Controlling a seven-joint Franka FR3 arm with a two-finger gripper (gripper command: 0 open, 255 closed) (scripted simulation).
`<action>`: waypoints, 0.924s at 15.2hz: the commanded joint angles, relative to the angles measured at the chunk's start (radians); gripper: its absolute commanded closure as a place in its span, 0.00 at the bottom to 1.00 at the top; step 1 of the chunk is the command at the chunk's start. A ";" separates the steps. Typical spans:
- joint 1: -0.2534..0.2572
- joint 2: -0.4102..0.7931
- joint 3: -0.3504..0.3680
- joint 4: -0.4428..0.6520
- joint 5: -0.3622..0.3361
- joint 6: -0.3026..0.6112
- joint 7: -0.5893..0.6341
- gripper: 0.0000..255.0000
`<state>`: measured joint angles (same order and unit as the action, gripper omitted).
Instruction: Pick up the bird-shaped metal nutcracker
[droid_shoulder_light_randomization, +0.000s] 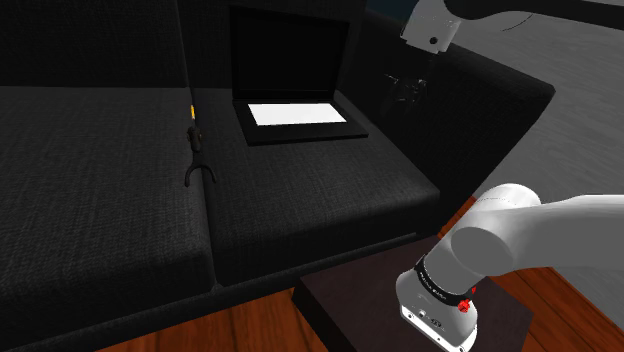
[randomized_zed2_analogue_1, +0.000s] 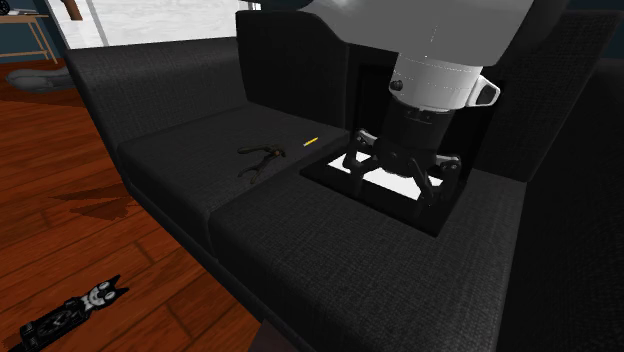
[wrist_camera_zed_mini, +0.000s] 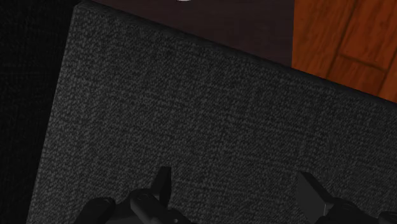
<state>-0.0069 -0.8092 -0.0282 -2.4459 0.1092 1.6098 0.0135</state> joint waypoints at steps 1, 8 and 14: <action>0.000 0.000 0.000 0.000 0.000 0.000 0.000 0.00; 0.038 0.147 0.155 0.071 0.102 0.088 0.205 0.00; 0.053 0.317 0.275 0.185 0.147 0.159 0.376 0.00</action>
<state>0.0439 -0.5293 0.2247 -2.2868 0.2501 1.7544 0.3556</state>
